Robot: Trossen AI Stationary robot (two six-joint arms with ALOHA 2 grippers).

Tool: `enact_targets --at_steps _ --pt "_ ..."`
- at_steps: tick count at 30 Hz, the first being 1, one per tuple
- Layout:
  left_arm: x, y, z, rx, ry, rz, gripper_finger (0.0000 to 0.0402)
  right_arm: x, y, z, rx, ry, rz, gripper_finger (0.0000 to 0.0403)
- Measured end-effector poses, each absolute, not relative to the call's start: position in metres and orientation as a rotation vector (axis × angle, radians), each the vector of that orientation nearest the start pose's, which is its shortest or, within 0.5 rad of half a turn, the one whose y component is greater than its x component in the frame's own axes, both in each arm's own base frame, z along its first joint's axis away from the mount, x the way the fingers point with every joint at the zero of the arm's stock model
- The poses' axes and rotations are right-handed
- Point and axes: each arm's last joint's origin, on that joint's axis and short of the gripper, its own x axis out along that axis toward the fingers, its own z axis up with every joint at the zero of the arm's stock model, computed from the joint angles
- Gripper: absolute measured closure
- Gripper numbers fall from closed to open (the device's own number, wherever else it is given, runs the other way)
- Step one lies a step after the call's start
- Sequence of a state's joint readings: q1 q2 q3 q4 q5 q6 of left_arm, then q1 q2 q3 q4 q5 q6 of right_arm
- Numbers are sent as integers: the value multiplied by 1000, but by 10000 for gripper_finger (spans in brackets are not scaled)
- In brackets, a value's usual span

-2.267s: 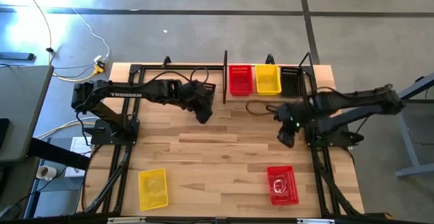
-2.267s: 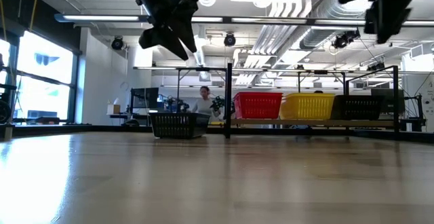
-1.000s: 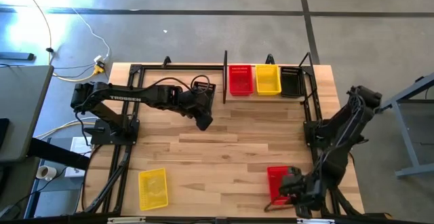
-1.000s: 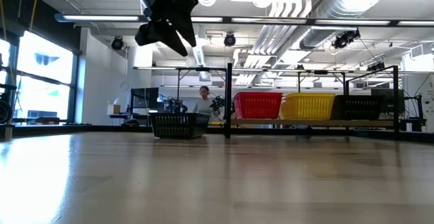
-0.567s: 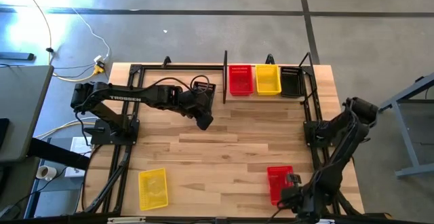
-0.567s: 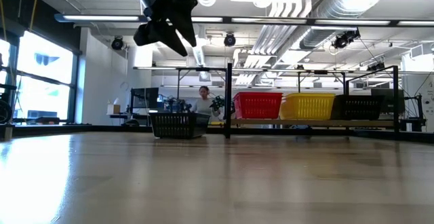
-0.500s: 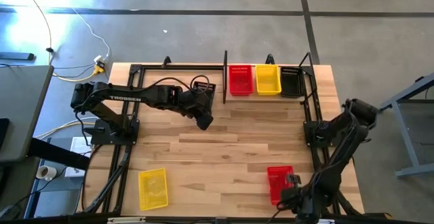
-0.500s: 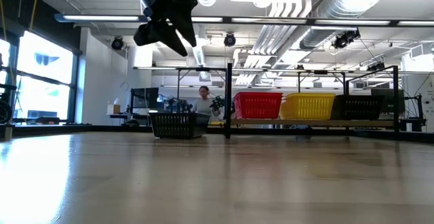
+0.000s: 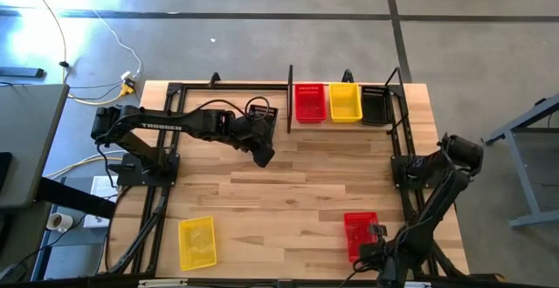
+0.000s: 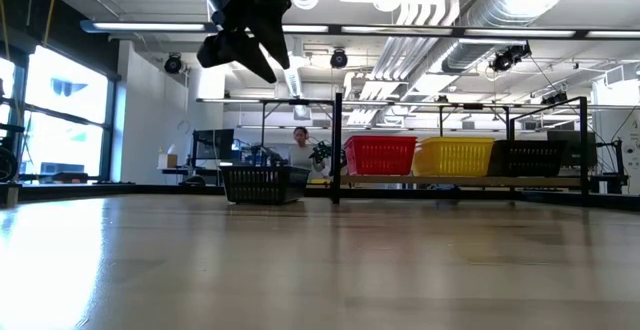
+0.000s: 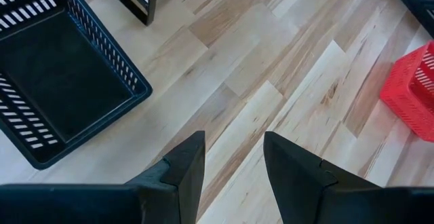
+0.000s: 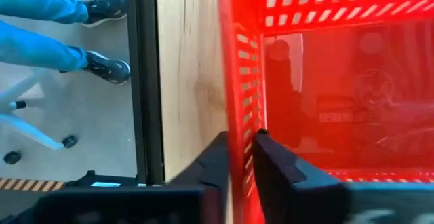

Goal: Stack baskets on shelf by color
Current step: Stack the red bin on top of the red bin on the shelf

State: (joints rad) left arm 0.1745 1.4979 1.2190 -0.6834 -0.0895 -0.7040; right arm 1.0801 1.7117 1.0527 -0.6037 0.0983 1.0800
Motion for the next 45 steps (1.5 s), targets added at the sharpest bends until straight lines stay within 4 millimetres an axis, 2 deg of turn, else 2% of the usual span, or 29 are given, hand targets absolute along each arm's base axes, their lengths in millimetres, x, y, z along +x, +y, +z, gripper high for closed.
enact_targets --at_steps 2,6,11,22,34,45 --pt "303 56 278 -685 840 573 261 152 278 172 190 1322 163 393" --pt "301 56 277 -659 868 567 261 156 275 178 237 1301 140 388" --pt "296 58 273 -622 935 574 261 163 266 193 275 1226 125 398" --pt "289 69 271 -522 997 563 261 189 224 235 321 1019 40 402" --pt "282 94 271 -529 989 619 261 220 146 277 216 815 -98 403" --pt "274 116 271 -565 974 686 261 236 50 305 -54 739 -230 403"
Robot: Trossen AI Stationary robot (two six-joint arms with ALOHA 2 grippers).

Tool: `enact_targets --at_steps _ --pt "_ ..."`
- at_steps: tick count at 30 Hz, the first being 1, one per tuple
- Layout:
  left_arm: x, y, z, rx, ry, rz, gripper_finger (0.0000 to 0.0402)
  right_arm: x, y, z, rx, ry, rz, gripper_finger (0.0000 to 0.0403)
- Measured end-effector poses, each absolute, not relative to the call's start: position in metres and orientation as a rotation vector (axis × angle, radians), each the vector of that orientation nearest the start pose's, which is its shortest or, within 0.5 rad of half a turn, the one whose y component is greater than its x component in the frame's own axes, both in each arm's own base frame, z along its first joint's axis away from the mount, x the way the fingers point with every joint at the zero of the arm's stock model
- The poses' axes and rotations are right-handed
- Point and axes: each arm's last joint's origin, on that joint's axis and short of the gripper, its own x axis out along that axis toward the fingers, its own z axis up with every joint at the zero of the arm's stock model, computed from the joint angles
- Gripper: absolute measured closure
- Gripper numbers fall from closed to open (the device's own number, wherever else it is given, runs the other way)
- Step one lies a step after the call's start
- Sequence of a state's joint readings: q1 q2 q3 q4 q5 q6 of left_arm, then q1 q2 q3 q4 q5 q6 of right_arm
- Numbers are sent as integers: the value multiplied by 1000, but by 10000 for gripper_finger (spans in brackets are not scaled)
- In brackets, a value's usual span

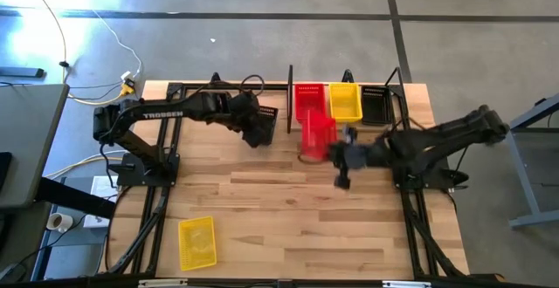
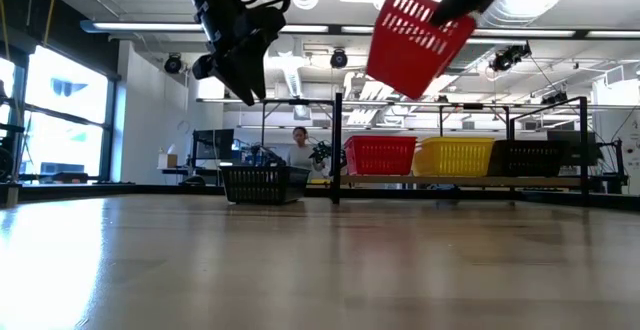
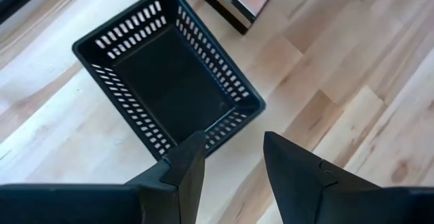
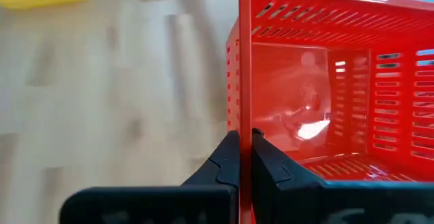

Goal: Stack baskets on shelf by color
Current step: Stack the red bin on top of the red bin on the shelf

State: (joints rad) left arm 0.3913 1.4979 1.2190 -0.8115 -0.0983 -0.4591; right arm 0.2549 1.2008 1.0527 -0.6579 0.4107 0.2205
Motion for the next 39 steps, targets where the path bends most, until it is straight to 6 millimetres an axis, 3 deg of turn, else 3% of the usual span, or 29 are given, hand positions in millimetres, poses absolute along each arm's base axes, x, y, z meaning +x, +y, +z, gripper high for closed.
enact_targets --at_steps 9,16,21,27,39 --pt "268 129 271 -592 963 722 261 237 -35 321 -246 791 -316 403" --pt "266 134 271 -603 959 740 261 227 -82 335 -344 816 -384 403" --pt "266 134 271 -601 958 744 261 227 -102 336 -410 856 -398 403" --pt "265 134 271 -600 958 745 261 244 -121 330 -425 920 -387 403" --pt "266 134 271 -607 955 750 261 274 -131 295 -286 1065 -246 403"
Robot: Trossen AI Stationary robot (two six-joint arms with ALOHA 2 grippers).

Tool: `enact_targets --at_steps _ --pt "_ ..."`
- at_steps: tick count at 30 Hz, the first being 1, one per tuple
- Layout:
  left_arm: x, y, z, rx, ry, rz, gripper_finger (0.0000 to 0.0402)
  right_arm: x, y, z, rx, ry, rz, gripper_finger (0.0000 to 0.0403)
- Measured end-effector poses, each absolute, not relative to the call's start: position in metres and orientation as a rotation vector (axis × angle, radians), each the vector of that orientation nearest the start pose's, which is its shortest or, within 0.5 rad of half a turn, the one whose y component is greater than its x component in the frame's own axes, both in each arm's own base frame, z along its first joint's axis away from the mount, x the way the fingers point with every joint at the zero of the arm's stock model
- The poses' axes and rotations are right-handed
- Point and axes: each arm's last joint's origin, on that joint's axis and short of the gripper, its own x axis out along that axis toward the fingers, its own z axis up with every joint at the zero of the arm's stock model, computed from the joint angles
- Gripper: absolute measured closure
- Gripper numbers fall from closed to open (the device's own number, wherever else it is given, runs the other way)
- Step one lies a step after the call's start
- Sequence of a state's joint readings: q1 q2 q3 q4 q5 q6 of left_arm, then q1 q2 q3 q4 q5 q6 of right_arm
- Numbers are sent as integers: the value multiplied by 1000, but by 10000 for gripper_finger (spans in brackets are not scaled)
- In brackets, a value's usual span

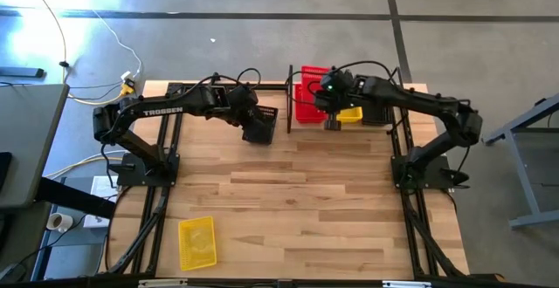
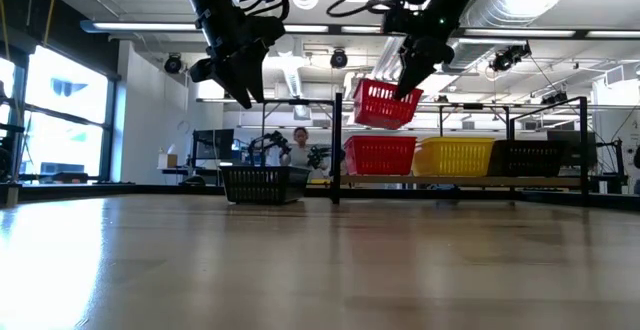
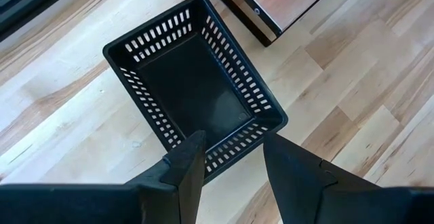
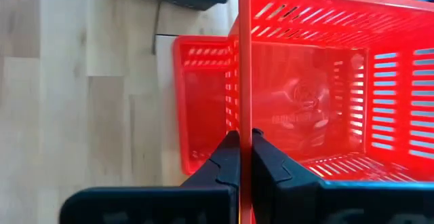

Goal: Stack baskets on shelf by color
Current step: Stack the red bin on top of the red bin on the shelf

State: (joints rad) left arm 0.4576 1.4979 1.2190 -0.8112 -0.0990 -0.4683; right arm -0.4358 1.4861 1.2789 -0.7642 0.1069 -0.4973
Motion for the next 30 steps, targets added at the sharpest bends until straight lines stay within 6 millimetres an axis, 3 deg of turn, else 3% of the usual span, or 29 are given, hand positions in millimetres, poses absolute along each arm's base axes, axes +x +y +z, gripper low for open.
enact_targets --at_steps 16,30 --pt "266 134 271 -612 956 741 261 290 -134 270 -238 1124 -142 403" --pt "266 134 271 -612 957 741 261 297 -140 254 -256 1186 -182 403"
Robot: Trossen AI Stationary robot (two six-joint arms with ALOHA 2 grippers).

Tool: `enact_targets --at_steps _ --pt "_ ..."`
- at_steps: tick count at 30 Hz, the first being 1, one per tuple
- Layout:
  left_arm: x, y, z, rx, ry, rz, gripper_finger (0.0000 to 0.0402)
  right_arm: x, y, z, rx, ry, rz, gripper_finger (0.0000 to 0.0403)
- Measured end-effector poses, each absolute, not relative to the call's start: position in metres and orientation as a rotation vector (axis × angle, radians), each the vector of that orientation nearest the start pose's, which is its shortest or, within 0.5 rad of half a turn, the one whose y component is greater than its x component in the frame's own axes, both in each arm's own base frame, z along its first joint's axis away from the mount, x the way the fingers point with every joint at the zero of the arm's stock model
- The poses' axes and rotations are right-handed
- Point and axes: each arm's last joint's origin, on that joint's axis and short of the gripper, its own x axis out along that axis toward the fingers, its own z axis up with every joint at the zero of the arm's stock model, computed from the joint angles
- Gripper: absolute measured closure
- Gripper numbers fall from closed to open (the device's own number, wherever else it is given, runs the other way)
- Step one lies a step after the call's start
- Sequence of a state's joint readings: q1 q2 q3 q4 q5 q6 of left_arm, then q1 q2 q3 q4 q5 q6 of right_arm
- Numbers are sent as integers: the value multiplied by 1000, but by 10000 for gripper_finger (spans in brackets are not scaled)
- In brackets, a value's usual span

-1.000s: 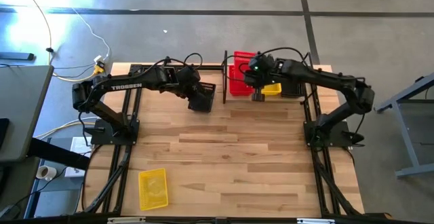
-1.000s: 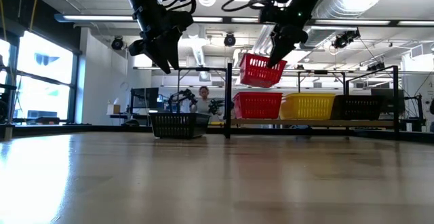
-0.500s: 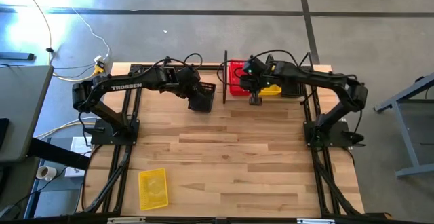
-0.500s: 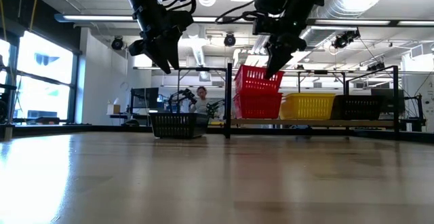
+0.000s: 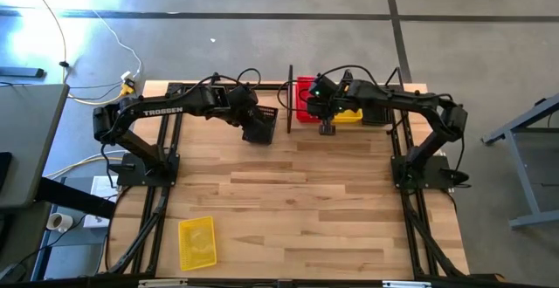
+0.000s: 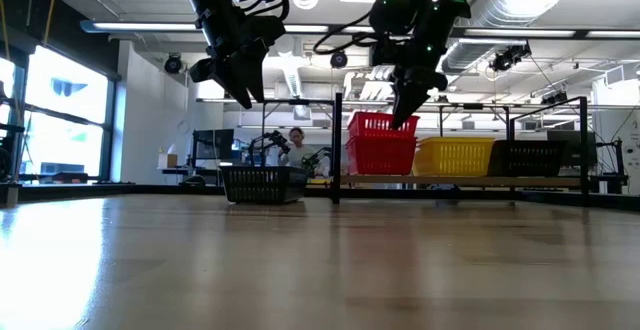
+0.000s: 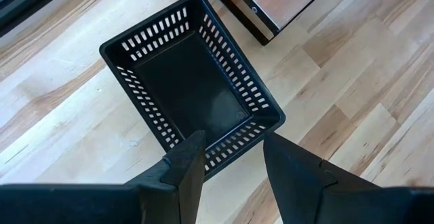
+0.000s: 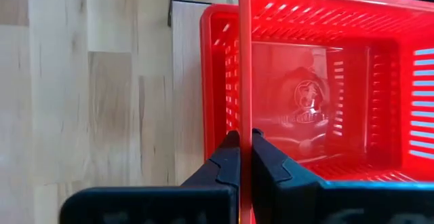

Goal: Stack baskets on shelf by color
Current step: Stack the red bin on top of the red bin on the shelf, then stack the yellow bin on top of the yellow bin on the shelf

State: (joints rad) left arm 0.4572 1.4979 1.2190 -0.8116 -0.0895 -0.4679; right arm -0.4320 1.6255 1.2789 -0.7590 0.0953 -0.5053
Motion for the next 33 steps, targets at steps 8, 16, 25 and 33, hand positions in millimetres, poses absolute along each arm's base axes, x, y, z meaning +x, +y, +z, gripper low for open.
enact_targets --at_steps 8,16,25,33 --pt "265 133 271 -615 962 743 261 300 -141 256 -277 1151 -190 384" --pt "265 132 270 -672 970 720 261 300 -141 258 -270 1146 -217 296" --pt "264 110 272 -702 1045 633 261 291 -131 287 -211 1118 -255 268" --pt "259 53 287 -653 1113 519 261 289 -127 312 -74 1102 -316 269"
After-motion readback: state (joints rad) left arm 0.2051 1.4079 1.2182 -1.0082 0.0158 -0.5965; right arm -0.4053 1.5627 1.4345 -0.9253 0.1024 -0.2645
